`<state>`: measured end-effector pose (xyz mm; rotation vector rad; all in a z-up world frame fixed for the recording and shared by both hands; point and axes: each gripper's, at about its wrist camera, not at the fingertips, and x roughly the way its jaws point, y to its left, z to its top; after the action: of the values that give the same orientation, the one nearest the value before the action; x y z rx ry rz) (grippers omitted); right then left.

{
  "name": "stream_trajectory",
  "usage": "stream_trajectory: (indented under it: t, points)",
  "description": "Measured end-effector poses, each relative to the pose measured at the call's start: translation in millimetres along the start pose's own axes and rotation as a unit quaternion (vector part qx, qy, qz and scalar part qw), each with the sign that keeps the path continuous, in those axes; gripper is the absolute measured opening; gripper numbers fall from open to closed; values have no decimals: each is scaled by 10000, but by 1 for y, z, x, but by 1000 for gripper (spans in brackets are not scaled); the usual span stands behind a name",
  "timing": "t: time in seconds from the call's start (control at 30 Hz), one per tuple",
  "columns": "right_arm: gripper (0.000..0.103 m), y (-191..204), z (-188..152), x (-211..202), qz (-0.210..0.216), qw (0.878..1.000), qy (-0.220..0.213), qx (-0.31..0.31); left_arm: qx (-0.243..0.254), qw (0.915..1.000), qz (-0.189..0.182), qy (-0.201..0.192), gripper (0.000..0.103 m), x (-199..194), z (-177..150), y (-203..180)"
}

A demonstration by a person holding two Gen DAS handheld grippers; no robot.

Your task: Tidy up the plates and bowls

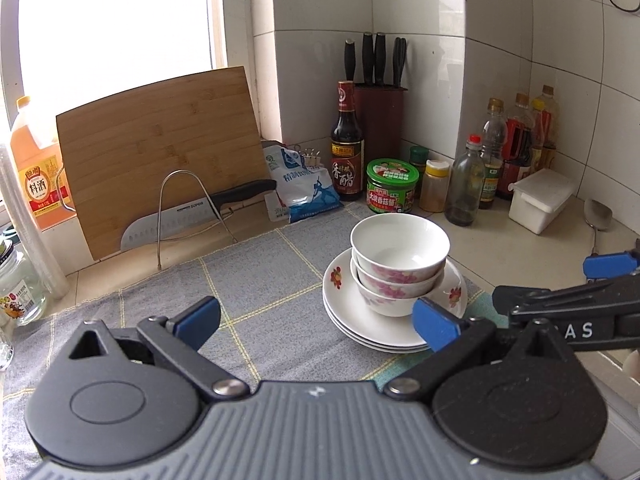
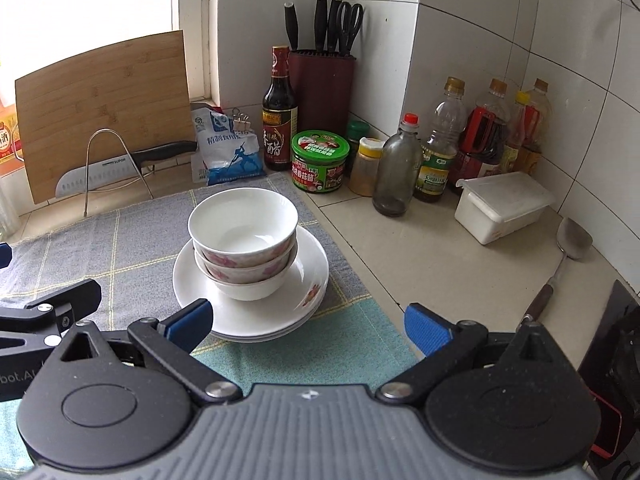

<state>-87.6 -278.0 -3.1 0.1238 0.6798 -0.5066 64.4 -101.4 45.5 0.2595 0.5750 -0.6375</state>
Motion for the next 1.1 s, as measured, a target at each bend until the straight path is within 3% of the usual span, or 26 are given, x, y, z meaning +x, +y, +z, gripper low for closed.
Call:
stream_trajectory:
  t: [1.1]
  points:
    - [103,8,3,-16,-230,9993,-254,-173,-281,9995,55,96,102,-6,0,4]
